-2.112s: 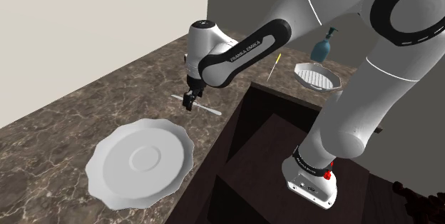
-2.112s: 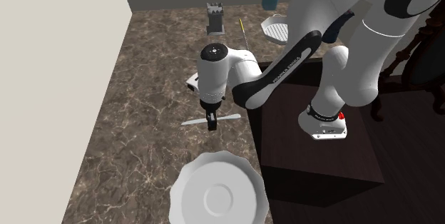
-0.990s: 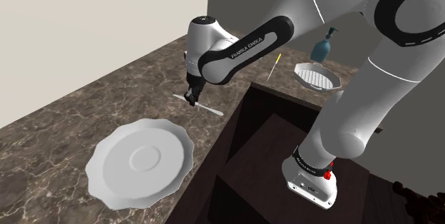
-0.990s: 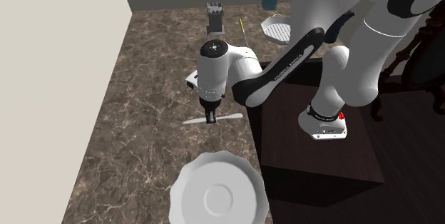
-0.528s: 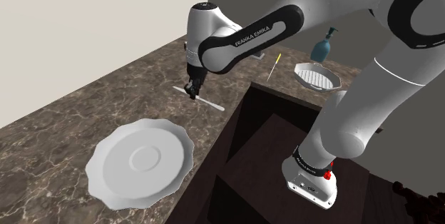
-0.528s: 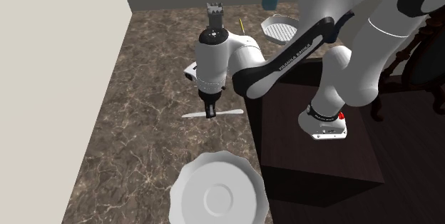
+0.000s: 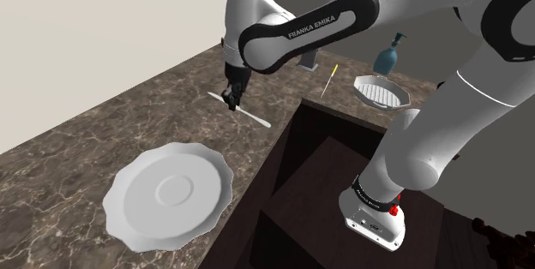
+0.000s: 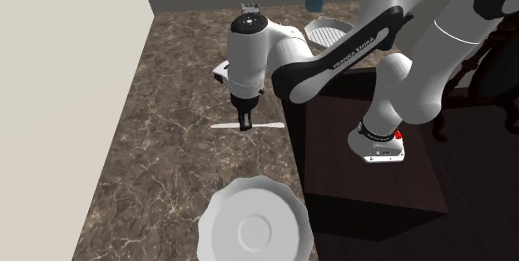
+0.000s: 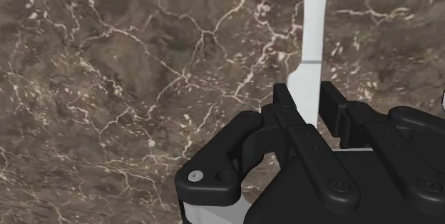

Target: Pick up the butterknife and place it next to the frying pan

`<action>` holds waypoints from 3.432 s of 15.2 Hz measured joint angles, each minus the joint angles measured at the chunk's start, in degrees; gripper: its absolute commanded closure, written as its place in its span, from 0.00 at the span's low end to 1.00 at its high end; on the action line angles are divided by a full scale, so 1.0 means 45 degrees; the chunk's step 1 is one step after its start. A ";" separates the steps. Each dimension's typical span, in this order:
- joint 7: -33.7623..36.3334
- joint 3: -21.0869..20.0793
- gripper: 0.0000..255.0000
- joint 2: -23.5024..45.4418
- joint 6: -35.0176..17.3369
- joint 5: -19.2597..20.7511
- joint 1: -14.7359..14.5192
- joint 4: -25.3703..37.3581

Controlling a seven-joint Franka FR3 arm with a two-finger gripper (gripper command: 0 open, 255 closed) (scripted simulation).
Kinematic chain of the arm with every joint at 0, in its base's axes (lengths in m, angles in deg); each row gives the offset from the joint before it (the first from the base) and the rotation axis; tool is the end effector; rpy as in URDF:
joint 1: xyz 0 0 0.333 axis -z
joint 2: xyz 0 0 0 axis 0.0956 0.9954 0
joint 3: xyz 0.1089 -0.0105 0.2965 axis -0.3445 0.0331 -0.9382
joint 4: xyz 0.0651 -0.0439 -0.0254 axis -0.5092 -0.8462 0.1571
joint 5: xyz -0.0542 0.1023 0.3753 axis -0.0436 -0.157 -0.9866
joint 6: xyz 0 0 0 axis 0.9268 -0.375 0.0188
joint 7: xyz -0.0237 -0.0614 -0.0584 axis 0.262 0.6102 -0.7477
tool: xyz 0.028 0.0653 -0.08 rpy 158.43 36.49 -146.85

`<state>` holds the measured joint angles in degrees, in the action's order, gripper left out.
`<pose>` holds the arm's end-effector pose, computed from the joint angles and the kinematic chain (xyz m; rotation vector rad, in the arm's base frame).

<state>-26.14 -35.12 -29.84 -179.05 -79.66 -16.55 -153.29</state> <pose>0.4657 0.1621 0.4190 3.0693 0.4907 0.1472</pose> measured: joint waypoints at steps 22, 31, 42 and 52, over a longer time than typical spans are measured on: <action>-0.5611 0.3625 1.00 -0.1364 0.0704 0.0283 0.2195 -0.0512; -0.8805 0.5655 1.00 -0.0331 0.0718 0.0193 0.3304 0.0585; -1.2707 0.7632 1.00 0.2188 0.1349 -0.1070 0.4554 0.3501; -1.6216 0.8495 1.00 0.5927 0.2760 -0.3326 0.6664 0.7919</action>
<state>-99.12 3.11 -3.17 -166.64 -94.62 13.44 -117.66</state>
